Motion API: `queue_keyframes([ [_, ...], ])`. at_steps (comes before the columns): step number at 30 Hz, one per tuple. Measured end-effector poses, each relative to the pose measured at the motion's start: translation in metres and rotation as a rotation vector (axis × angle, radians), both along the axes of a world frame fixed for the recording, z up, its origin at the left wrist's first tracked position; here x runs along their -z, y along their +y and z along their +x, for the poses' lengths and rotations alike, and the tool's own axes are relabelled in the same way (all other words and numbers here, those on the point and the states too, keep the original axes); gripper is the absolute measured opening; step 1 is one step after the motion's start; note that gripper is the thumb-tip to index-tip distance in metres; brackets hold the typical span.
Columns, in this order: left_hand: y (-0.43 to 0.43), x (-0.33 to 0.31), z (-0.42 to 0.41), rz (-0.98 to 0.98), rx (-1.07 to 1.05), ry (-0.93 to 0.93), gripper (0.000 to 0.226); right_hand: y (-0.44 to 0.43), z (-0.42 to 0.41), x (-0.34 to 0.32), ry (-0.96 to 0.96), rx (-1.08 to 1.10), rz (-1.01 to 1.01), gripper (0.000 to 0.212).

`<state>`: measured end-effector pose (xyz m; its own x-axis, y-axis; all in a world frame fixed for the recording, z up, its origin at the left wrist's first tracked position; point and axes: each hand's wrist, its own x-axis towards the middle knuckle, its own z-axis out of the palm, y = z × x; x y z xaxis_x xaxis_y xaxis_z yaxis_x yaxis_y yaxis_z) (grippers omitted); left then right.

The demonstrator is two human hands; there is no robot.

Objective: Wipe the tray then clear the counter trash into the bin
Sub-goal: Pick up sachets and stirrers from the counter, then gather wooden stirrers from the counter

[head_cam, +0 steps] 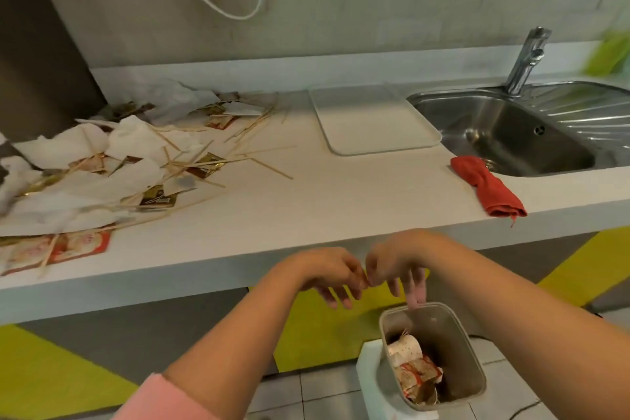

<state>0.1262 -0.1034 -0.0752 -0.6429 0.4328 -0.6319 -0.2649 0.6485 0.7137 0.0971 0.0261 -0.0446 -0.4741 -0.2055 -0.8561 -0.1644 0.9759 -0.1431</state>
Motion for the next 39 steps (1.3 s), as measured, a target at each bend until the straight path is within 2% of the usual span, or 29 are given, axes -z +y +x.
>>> queue_keyframes([
  [2,-0.018,-0.022,-0.001,0.028,-0.040,0.067,0.009,-0.016,-0.006,-0.021,0.024,-0.027,-0.034,0.038],
  [4,-0.039,-0.039,-0.006,0.032,-0.118,0.159,0.016,-0.035,-0.012,-0.040,0.095,-0.070,-0.089,0.031],
  [10,-0.101,-0.059,-0.023,-0.050,-0.420,0.394,0.019,-0.087,-0.043,-0.057,0.440,-0.073,-0.266,0.020],
  [15,-0.154,-0.059,-0.048,-0.112,-0.554,0.465,0.012,-0.129,-0.074,-0.049,0.583,-0.016,-0.318,0.014],
  [23,-0.211,-0.049,-0.101,-0.142,-0.707,0.587,0.009,-0.184,-0.133,-0.026,0.779,0.094,-0.355,0.022],
  [30,-0.223,-0.032,-0.148,-0.309,-0.700,0.671,0.014,-0.208,-0.158,-0.003,0.832,0.046,-0.221,0.026],
  [32,-0.225,-0.028,-0.159,-0.389,-0.618,0.704,0.011,-0.211,-0.166,0.002,0.840,0.035,-0.180,0.024],
  [36,-0.231,-0.023,-0.173,-0.663,-0.354,0.708,0.019,-0.215,-0.178,0.002,0.819,-0.017,-0.141,0.022],
  [39,-0.238,-0.024,-0.185,-0.697,-0.320,0.676,0.021,-0.216,-0.180,-0.002,0.722,-0.107,-0.110,0.027],
])
